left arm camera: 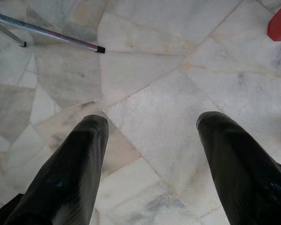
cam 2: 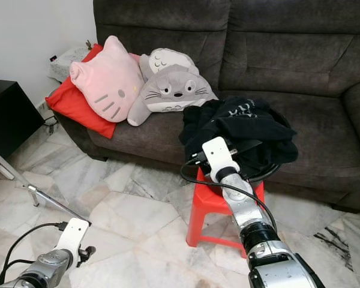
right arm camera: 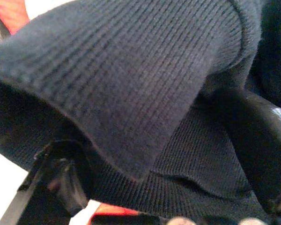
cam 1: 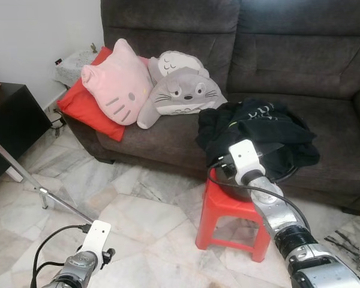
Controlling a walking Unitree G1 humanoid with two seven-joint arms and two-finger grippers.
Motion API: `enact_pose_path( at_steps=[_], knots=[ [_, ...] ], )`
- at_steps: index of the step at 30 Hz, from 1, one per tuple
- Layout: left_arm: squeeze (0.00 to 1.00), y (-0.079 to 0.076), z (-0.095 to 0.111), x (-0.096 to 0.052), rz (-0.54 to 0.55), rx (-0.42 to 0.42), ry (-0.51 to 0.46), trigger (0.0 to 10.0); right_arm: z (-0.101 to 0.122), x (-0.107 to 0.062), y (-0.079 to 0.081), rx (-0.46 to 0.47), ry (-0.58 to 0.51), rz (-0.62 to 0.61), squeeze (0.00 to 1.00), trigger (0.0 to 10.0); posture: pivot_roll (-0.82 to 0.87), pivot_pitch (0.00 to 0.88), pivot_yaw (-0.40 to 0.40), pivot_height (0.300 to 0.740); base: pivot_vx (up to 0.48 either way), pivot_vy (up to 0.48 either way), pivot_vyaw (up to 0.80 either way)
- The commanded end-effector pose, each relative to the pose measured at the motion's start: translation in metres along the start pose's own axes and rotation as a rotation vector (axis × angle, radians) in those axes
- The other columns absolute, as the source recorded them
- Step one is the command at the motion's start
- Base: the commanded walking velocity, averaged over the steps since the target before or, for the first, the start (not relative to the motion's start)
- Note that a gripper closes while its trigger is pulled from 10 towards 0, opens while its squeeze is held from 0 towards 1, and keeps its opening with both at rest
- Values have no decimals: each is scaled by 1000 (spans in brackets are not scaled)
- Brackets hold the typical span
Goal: Hang hanger
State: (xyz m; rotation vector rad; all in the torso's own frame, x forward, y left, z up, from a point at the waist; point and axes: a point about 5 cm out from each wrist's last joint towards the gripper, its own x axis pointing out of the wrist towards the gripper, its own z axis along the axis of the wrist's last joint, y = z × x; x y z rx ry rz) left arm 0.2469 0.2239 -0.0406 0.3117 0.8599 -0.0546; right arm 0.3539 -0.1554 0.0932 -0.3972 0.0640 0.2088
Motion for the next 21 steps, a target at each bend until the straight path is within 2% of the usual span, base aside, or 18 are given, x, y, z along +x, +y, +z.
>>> enact_pose_path(
  at_steps=[1, 21],
  knots=[
    [0, 3, 2, 0, 10, 26, -1, 10000, 7, 5, 0, 12, -21, -5, 0, 0, -169, 0, 114, 740, 0, 0, 0],
    [0, 3, 2, 0, 9, 29, -2, 10000, 7, 5, 0, 7, -23, -8, 0, 0, -167, 0, 113, 740, 0, 0, 0]
  ],
)
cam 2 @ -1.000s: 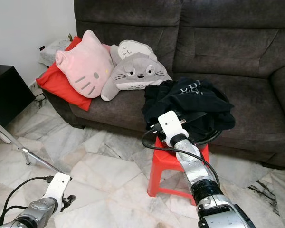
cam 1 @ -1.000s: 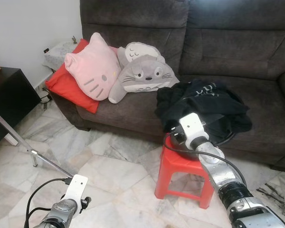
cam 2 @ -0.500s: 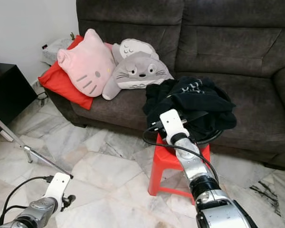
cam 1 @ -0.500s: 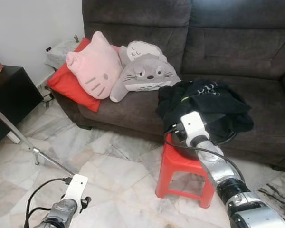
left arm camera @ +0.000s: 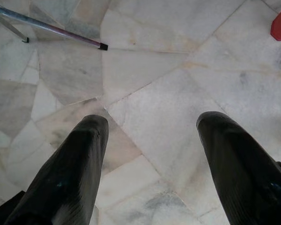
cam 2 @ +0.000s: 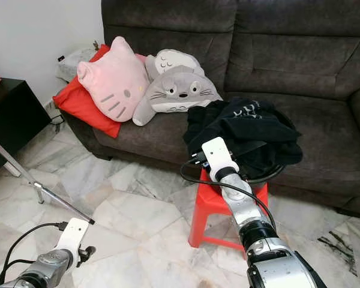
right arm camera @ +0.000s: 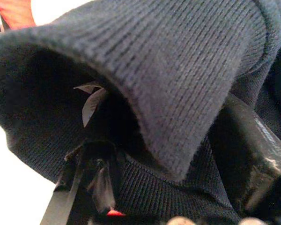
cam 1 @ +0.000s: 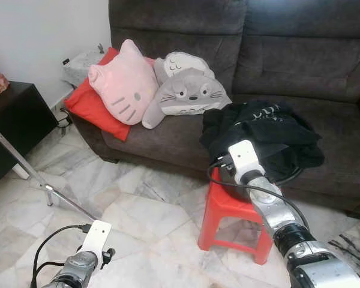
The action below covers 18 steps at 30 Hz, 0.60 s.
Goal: Hang hanger
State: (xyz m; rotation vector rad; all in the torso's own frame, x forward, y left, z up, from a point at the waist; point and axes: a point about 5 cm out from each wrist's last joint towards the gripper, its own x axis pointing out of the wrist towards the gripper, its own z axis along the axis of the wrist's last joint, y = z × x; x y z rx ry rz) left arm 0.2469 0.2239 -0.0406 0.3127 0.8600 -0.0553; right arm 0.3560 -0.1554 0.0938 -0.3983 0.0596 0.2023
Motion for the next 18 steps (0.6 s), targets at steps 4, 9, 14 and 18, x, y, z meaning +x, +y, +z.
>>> enact_pose_path(
  at_steps=[4, 9, 14, 18],
  knots=[
    [0, 3, 2, 0, 9, 28, -2, 10000, 6, 3, -2, 6, -18, -22, 0, 0, -164, 0, 111, 740, 0, 0, 0],
    [0, 3, 1, 0, 9, 29, -3, 10000, 9, 4, -9, -12, -33, -63, 0, 0, -163, 0, 109, 740, 0, 0, 0],
    [0, 3, 1, 0, 11, 26, -2, 10000, 13, 4, -16, -13, -51, -106, 0, 0, -159, 0, 105, 740, 0, 0, 0],
    [0, 3, 0, 0, 12, 25, -1, 10000, 22, 4, -27, -14, -93, -155, 0, 0, -156, 0, 100, 740, 0, 0, 0]
  ],
)
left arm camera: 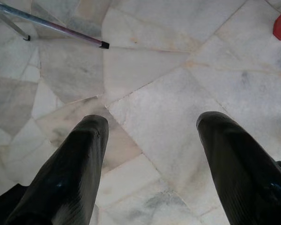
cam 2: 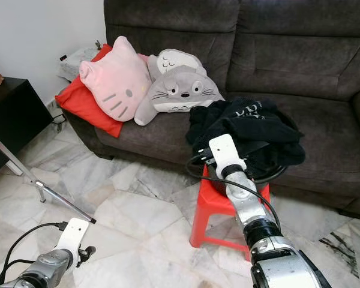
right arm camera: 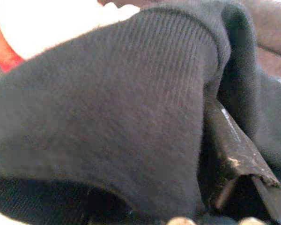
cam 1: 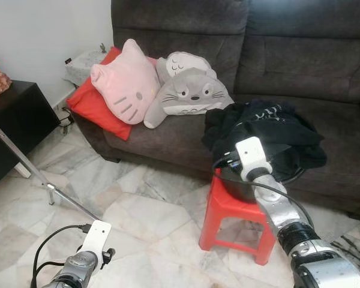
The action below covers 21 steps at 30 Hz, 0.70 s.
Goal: Hang hanger
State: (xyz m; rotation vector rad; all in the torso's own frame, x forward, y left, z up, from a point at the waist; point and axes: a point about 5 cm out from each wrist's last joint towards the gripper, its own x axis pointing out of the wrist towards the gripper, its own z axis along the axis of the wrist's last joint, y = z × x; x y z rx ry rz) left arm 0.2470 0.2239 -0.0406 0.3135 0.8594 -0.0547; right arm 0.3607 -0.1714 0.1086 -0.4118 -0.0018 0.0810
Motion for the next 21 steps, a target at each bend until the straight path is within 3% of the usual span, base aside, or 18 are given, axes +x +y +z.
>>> enact_pose_path(
  at_steps=[1, 11, 16, 19, 21],
  knots=[
    [0, 3, 0, 0, 11, 24, 0, 10000, 18, 5, -8, 3, -74, -37, 0, 0, -156, 0, 100, 740, 0, 0, 0],
    [0, 3, -3, -1, 10, 26, 6, 10000, 54, 4, -19, -25, -223, -82, 0, 0, -158, 0, 97, 740, 0, 0, 0],
    [0, 3, -5, -1, 10, 24, 10, 10000, 69, -1, -26, -120, -251, -96, 0, 0, -157, 0, 93, 740, 0, 0, 0],
    [0, 3, -6, -1, 10, 24, 13, 10000, 72, -7, -42, -167, -212, -219, 0, 0, -158, 0, 91, 740, 0, 0, 0],
    [0, 3, -7, -1, 10, 24, 14, 10000, 68, -16, -50, -133, -165, -308, 0, 0, -156, 0, 84, 740, 0, 0, 0]
  ],
)
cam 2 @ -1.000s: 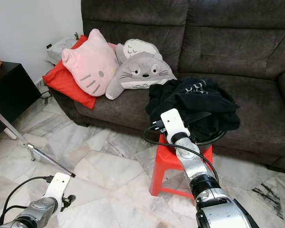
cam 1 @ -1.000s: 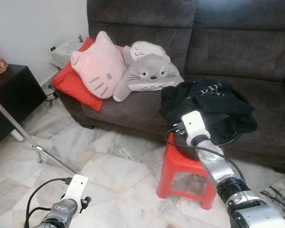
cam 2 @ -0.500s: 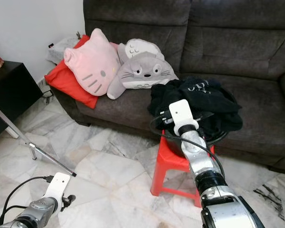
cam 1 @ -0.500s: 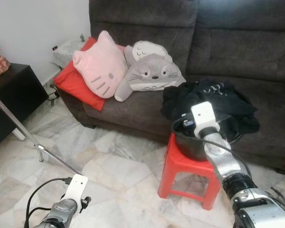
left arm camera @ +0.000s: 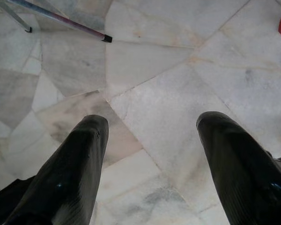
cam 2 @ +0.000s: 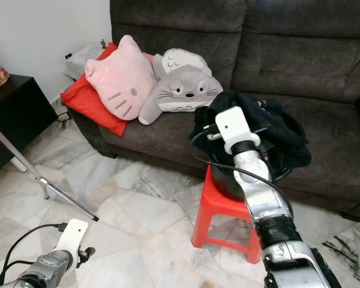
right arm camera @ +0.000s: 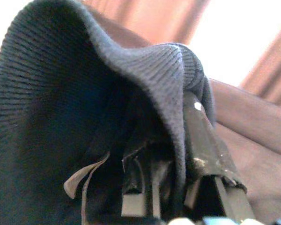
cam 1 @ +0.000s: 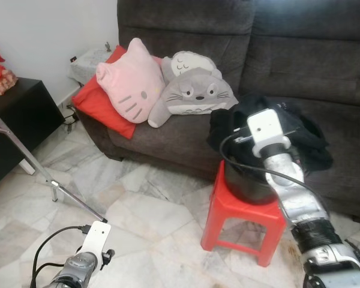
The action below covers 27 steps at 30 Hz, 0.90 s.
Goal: Hang hanger
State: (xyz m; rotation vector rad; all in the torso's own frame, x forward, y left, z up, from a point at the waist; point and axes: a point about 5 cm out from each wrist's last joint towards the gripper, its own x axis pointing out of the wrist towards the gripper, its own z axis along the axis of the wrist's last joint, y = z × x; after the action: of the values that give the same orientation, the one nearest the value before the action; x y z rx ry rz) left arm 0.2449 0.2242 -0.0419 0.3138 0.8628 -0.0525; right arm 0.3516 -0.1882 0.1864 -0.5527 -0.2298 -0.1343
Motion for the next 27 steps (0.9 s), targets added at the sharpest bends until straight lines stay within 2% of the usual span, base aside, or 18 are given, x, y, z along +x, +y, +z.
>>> enact_pose_path(
  at_steps=[1, 2, 3, 4, 10, 13, 21, 27],
  knots=[
    [0, 4, -5, -1, 8, 26, 12, 10000, 1, -11, -9, 46, 42, -96, 0, 4353, -155, 0, 83, 740, 0, 0, 0],
    [0, 4, -5, -1, 7, 27, 12, 10000, 1, -16, -9, 48, 42, -103, 0, 6667, -155, 0, 83, 740, 0, 0, 0],
    [0, 4, -5, -1, 7, 27, 12, 10000, 1, -16, -9, 48, 42, -103, 0, 6667, -155, 0, 83, 740, 0, 0, 0],
    [0, 3, -5, -1, 3, 22, 11, 10000, 1, -28, -6, 51, 52, -126, 0, 10000, -157, 0, 83, 740, 0, 0, 0],
    [0, 4, -7, -1, 4, 19, 12, 10000, 1, -58, -6, 111, 96, -272, 0, 10000, -160, 0, 86, 740, 0, 0, 0],
    [0, 4, -7, -1, 7, 19, 13, 10000, 7, -61, -8, 124, 98, -314, 0, 10000, -163, 0, 87, 740, 0, 0, 0],
    [0, 4, -7, -2, 13, 11, 8, 10000, 21, -57, 0, 149, 92, -294, 0, 10000, -151, 0, 82, 740, 0, 0, 0],
    [0, 4, -8, -2, 12, 5, 6, 10000, 21, -58, 3, 148, 108, -269, 0, 10000, -152, 0, 82, 740, -288, 0, 0]
  ],
)
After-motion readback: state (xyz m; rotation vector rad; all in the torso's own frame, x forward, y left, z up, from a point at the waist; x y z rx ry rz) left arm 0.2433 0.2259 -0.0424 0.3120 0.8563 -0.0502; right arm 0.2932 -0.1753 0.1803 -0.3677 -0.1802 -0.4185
